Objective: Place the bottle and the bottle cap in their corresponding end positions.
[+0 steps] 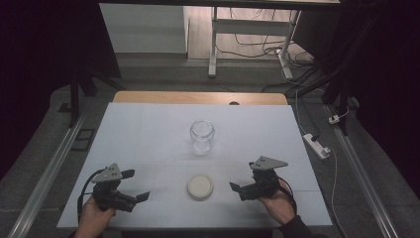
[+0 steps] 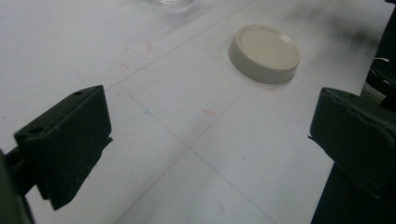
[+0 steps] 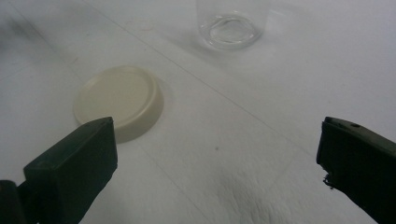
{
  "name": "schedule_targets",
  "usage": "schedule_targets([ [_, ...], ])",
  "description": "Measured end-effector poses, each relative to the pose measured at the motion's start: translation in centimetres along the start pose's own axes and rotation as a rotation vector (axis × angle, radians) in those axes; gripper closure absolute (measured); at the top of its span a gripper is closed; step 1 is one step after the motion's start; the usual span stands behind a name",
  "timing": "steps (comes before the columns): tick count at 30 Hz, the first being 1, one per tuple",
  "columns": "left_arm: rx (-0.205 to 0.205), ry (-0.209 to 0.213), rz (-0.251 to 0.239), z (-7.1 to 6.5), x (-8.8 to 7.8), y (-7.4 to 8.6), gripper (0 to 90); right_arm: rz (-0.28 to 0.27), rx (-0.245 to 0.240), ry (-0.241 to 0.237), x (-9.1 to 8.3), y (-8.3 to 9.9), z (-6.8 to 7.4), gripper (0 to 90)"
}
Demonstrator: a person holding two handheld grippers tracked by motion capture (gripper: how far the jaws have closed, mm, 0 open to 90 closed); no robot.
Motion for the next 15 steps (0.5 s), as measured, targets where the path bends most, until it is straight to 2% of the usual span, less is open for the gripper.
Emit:
schedule_targets([
  [8,-0.024,-0.031,0.008,0.4,-1.1,1.2,0.0,-0.007,0.05,0.041,-1.9,1.8,-1.1,0.0],
  [15,-0.049,-0.055,0.001,0.7,-2.2,2.1,0.0,-0.004,0.072,0.086,-3.6,3.4,-1.9,0.0],
])
Point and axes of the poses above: each handheld gripper's, and its own axes: x roughly forward along the jaws, y roughly out of its underside, z roughly to its left, the point moved 7 cm from there along x, roughly forward along the jaws, and after that the axes turned 1 degree about y, right-handed, at the moved point
